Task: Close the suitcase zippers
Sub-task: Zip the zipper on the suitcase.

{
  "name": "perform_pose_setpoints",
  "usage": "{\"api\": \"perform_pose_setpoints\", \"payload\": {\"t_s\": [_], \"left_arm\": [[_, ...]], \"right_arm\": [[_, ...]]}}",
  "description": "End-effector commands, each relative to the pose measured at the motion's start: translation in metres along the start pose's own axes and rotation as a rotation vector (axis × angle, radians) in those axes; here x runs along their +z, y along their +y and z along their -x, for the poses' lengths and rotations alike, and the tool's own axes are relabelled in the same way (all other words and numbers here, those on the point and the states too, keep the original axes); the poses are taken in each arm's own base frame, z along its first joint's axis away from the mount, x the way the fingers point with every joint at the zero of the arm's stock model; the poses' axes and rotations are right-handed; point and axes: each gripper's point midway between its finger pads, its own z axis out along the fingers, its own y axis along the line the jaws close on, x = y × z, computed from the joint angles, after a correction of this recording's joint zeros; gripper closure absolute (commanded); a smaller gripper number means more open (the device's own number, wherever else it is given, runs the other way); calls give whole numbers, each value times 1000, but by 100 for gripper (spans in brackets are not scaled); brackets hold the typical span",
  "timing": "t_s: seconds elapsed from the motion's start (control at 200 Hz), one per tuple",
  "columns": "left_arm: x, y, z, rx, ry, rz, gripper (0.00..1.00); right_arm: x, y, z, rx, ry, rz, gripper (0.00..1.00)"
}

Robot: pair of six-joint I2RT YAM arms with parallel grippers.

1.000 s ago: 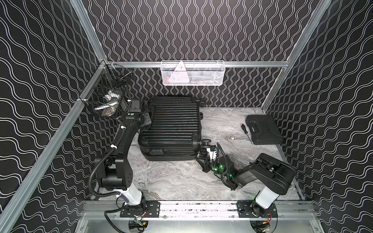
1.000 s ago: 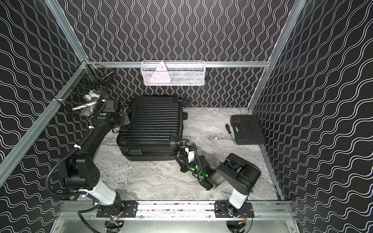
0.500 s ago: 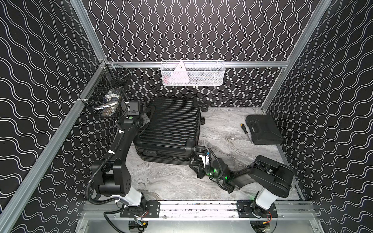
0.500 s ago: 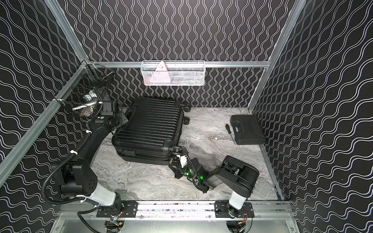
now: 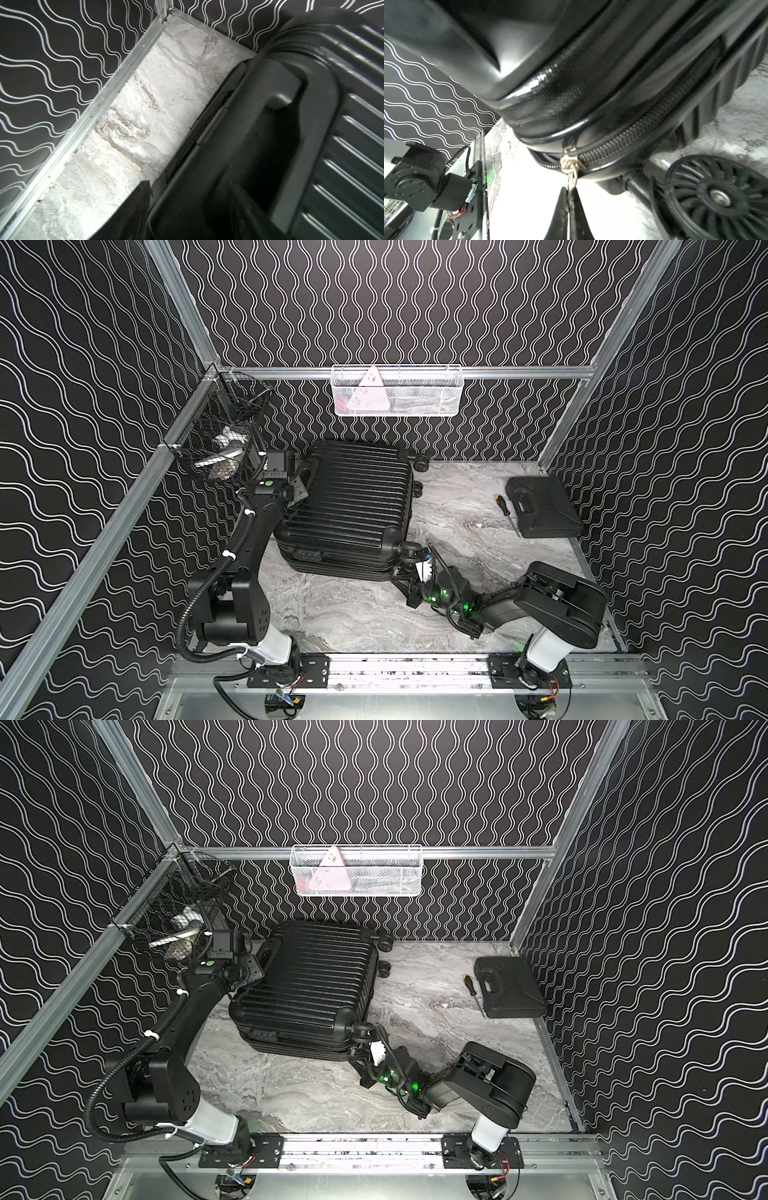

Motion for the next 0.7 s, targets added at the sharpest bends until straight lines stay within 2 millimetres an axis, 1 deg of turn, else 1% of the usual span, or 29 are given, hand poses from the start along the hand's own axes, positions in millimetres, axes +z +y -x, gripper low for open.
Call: {"api": "perform_pose_setpoints", "payload": {"t_s": [0.0, 0.17, 0.2, 0.325, 0.395, 0.47, 0.586, 0.646, 0.696], "left_arm": [[10, -1, -32, 135, 152, -17, 38], [23, -31, -43, 201, 254, -158, 41], [24, -34, -44, 202, 266, -170, 42], [29, -37, -49, 193, 287, -184, 45], [31, -42, -54, 188, 305, -218, 53], [32, -46, -59, 184, 331, -238, 60], [31, -51, -69, 162, 374, -276, 62], [27, -50, -74, 154, 383, -281, 60], [24, -45, -76, 180, 386, -262, 58]], "right_arm": [[3, 5, 11, -27, -37, 15, 100], [-2, 1, 12, -44, -46, -5, 100], [-3, 0, 12, -46, -42, -12, 100], [-8, -7, 16, -50, -34, -35, 100], [-11, -10, 17, -54, -32, -44, 100], [-14, -15, 18, -53, -31, -53, 100], [-19, -28, 19, -38, -15, -85, 100], [-23, -37, 23, -22, -12, -107, 100], [-27, -45, 25, -9, -10, -124, 100]]}}
